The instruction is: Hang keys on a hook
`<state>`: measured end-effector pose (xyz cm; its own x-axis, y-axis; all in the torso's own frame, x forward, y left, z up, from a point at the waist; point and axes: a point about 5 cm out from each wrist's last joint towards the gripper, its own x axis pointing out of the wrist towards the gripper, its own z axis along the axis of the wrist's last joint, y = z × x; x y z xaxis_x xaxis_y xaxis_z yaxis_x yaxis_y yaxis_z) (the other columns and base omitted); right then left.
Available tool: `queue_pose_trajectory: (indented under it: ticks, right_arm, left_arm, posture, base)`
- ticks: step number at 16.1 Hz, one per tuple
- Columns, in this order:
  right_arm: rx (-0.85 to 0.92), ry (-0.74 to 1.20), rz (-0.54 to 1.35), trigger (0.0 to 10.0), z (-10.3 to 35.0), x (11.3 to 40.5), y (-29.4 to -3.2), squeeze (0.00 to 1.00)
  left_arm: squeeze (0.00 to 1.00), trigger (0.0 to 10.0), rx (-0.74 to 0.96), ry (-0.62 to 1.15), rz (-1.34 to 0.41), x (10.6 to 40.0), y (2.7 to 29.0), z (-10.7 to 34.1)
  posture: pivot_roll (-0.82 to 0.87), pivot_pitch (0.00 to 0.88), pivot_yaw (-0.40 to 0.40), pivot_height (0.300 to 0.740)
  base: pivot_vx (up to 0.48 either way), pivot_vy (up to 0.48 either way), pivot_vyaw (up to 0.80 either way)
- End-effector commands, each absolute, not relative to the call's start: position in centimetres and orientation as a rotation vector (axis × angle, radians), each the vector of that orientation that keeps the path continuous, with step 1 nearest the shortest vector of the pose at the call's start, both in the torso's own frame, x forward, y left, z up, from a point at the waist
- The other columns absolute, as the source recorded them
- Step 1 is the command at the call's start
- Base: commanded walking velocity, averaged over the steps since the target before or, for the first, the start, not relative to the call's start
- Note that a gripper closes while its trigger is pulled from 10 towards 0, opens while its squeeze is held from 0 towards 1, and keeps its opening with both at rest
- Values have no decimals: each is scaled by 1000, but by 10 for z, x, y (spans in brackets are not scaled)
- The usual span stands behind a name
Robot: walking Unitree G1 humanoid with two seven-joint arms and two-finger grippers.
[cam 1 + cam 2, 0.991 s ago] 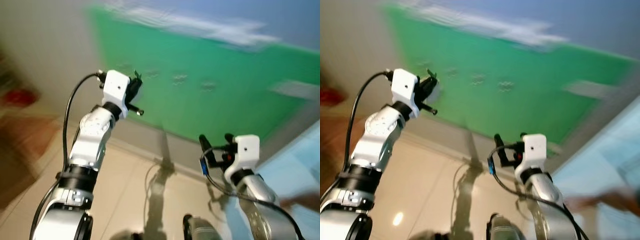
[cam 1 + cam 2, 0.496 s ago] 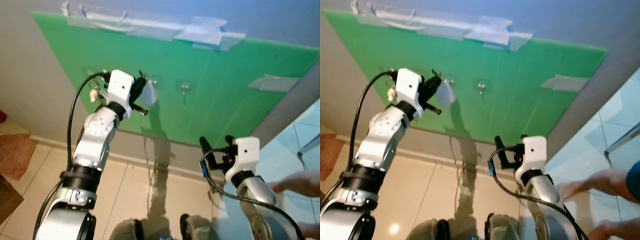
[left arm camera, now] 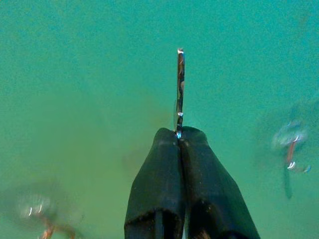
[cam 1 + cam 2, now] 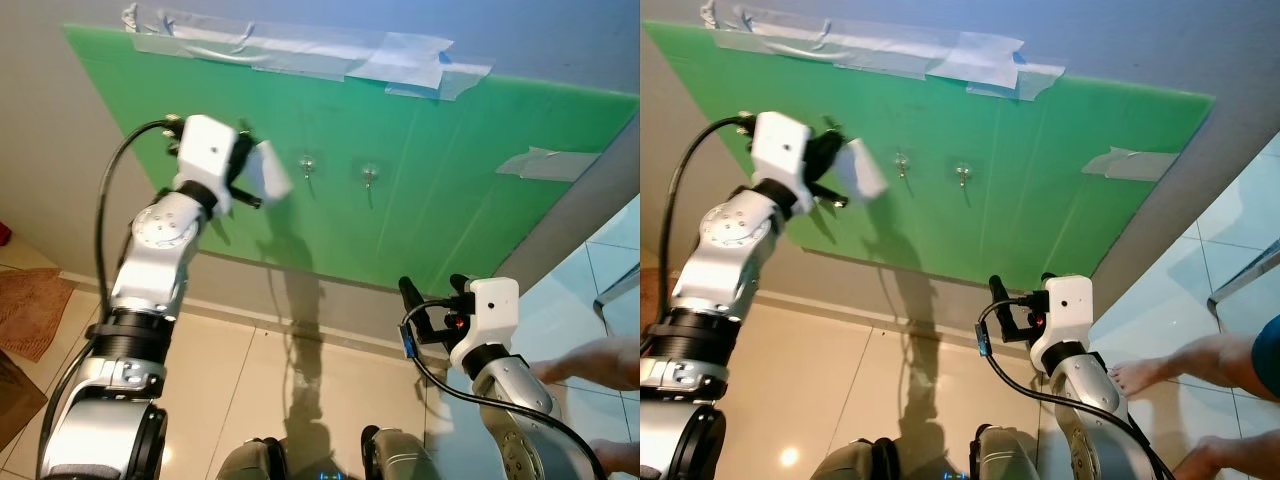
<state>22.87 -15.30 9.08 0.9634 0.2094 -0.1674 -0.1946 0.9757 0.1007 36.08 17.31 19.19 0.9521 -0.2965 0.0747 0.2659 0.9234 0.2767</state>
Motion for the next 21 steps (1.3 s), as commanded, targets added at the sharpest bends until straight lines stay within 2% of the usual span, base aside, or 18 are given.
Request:
queue_pose_trajectory:
  ticks: [1, 8, 21]
  right_arm:
    - [83, 166, 213, 10000, 93, 226, -152, 4]
    - [94, 186, 237, 10000, 90, 222, -145, 0]
    - [97, 192, 219, 10000, 90, 214, -146, 4]
  left_arm:
    - [0, 0, 271, -95, -275, 358, 176, 188]
    - [0, 0, 384, 42, -215, 349, 189, 171]
    - [0, 0, 545, 64, -180, 357, 184, 169]
  posture:
    - [-262, 187, 53, 740]
    - [-233, 228, 58, 740]
    - [-269, 232, 69, 740]
  base:
    - [0, 0, 0]
    - [0, 0, 0]
    - [0, 0, 0]
